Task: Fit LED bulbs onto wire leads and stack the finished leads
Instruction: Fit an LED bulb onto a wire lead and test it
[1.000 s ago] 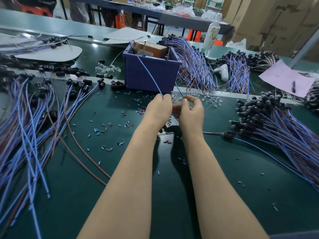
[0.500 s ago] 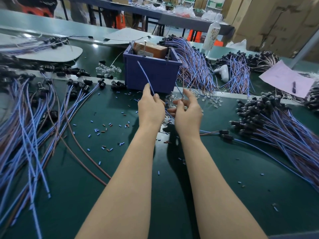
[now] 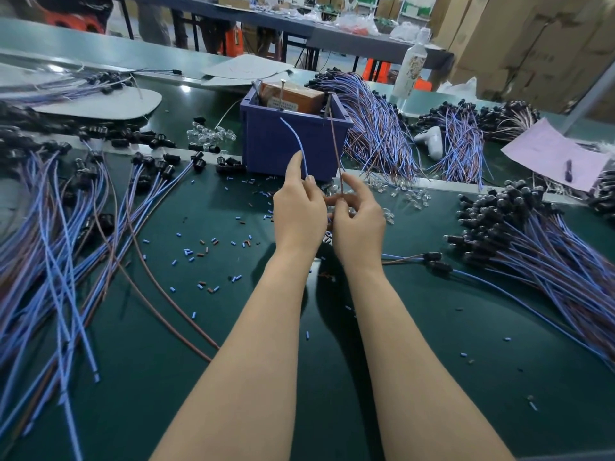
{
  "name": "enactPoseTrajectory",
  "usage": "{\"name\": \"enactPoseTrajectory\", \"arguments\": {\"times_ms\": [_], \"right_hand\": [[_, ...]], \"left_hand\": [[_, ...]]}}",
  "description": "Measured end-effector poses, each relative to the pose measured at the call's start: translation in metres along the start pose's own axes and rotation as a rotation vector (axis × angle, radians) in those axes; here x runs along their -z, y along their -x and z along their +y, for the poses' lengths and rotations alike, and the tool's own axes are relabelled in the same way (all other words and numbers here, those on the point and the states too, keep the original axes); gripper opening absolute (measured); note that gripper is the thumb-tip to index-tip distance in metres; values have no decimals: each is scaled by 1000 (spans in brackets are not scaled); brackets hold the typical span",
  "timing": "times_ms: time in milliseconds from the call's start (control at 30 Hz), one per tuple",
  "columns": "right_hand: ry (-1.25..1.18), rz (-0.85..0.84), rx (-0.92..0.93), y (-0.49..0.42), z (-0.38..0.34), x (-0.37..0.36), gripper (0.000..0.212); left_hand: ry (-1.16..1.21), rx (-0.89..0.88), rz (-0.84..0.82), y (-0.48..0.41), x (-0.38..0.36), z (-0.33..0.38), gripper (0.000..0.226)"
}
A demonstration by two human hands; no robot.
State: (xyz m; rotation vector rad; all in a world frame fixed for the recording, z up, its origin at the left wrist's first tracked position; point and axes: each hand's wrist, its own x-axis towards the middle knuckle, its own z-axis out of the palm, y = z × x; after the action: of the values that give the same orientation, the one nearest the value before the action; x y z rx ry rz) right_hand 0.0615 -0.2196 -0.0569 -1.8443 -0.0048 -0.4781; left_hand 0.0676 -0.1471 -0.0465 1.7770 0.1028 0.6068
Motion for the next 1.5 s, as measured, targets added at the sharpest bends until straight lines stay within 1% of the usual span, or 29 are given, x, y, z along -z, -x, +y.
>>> {"name": "enactPoseTrajectory", "arguments": {"times_ms": [100,233,333,533,833,1167,1500], "right_hand": [[17,0,-2,0,0,1,41],[13,-9,-1,2,-2,2,40],[-10,-10,-18,2,-3,2,40],[18,-21,-16,4,-5,0,43],[3,-25,-50,5,-6,-1,43],[20,-29,-37,5,-9,0,44],[51,-49,-35,6,-8,-1,40]], "left_hand": [[12,-9,20,4,-1,2,44],[40,58,34,2,0,1,45],[50,95,3,-1,0,-1,46],[44,127,-62,-6,2,-4,46],[59,128,-70,-7,1,-8,47],[34,36,48,-3,-5,-9,44],[66,113,-26,-9,-2,-12,46]]}}
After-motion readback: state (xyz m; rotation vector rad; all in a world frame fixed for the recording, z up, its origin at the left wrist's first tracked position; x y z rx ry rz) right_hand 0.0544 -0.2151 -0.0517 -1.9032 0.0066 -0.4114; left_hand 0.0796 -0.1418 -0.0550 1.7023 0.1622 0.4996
